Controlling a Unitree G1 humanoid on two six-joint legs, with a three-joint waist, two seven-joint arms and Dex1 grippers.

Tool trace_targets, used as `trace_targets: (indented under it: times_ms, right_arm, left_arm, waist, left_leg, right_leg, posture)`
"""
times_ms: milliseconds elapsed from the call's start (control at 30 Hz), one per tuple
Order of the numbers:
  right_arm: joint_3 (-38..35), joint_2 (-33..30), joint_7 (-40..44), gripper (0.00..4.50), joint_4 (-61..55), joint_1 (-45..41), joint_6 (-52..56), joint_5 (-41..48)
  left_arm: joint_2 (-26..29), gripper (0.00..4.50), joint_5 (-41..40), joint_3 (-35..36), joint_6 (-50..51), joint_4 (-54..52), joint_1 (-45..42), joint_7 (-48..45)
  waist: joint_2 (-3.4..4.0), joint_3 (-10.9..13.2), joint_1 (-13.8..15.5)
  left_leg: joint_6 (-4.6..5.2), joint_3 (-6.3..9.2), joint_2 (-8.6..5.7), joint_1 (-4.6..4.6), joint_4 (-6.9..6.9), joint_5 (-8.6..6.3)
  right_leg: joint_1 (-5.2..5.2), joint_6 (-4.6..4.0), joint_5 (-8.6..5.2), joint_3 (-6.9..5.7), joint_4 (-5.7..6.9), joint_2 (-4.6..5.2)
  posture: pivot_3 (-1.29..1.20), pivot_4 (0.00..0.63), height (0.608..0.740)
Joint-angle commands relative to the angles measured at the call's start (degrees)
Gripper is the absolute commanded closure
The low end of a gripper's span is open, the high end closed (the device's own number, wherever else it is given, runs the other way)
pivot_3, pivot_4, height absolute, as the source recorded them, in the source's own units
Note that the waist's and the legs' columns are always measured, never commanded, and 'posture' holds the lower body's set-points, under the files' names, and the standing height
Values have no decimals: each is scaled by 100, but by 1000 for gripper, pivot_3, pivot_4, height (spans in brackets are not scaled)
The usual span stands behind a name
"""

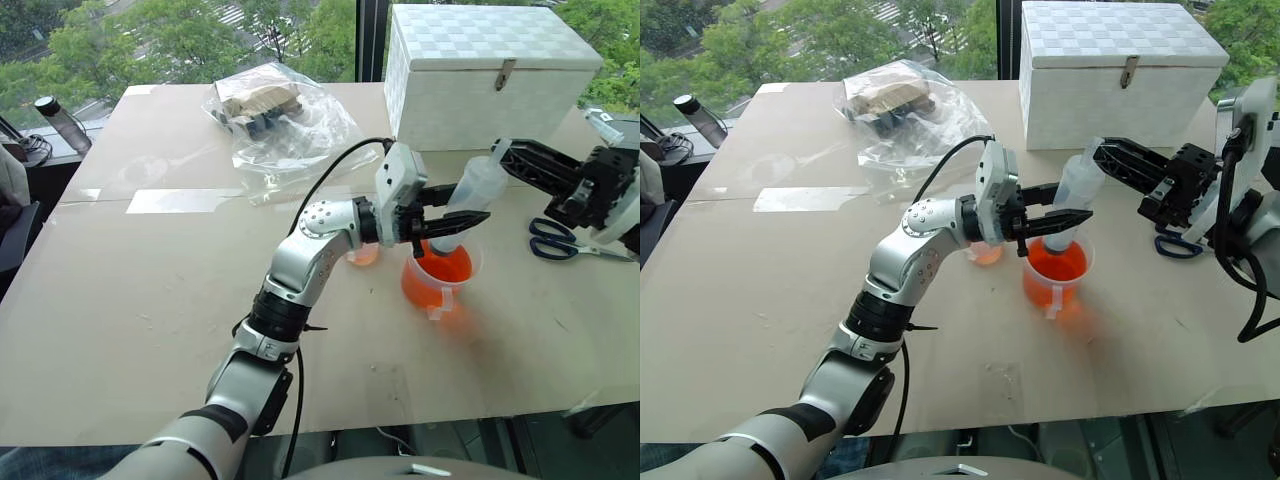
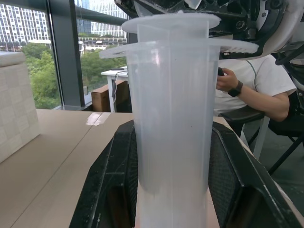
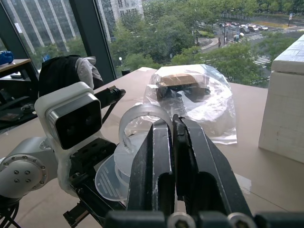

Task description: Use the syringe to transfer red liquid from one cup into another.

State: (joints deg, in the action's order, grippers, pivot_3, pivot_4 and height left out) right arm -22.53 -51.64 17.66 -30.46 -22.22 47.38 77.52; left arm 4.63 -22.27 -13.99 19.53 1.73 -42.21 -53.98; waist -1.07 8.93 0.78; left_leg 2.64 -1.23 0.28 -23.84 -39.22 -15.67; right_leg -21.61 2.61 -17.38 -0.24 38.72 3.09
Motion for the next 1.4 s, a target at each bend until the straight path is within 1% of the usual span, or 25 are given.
trace_targets:
  times_ms: [33, 300, 567, 933, 1400]
  right_arm:
    - [-292, -50, -11, 4472, -32, -72, -103, 137]
    - [-453, 22, -89, 4472, 30, -159, -307, -15]
    - [-514, 241, -345, 4472, 86, -418, -442, 97]
    - [-647, 532, -750, 4472, 290, -683, -543, 187]
    - [-672, 587, -821, 4472, 275, -630, -566, 126]
  left_arm:
    - [-98, 3149, -65, -69, -112, -150, -30, -67]
    - [-70, 3149, -16, -136, -83, -100, 42, -102]
    - [12, 3149, -17, -271, -62, -62, 82, -331]
    - [79, 3149, -68, -243, -25, -100, 96, -326]
    - [39, 3149, -57, -196, -38, -57, 48, -293]
  waist:
    - [0, 0, 1]
    - [0, 0, 0]
    - [0, 0, -1]
    - [0, 0, -3]
    - [0, 0, -2]
  left_leg:
    - [0, 0, 0, 0, 0, 0]
    - [0, 0, 0, 0, 0, 0]
    - [0, 0, 0, 0, 0, 0]
    - [0, 0, 0, 0, 0, 0]
    - [0, 0, 0, 0, 0, 0]
  right_leg:
    - [0, 0, 0, 0, 0, 0]
    - [0, 0, 0, 0, 0, 0]
    - [0, 0, 0, 0, 0, 0]
    - [0, 0, 0, 0, 1, 0]
    - [0, 0, 0, 0, 1, 0]
  posture:
    - [0, 150, 740]
    - [0, 150, 740]
    - [0, 150, 740]
    - [0, 150, 740]
    - [0, 150, 740]
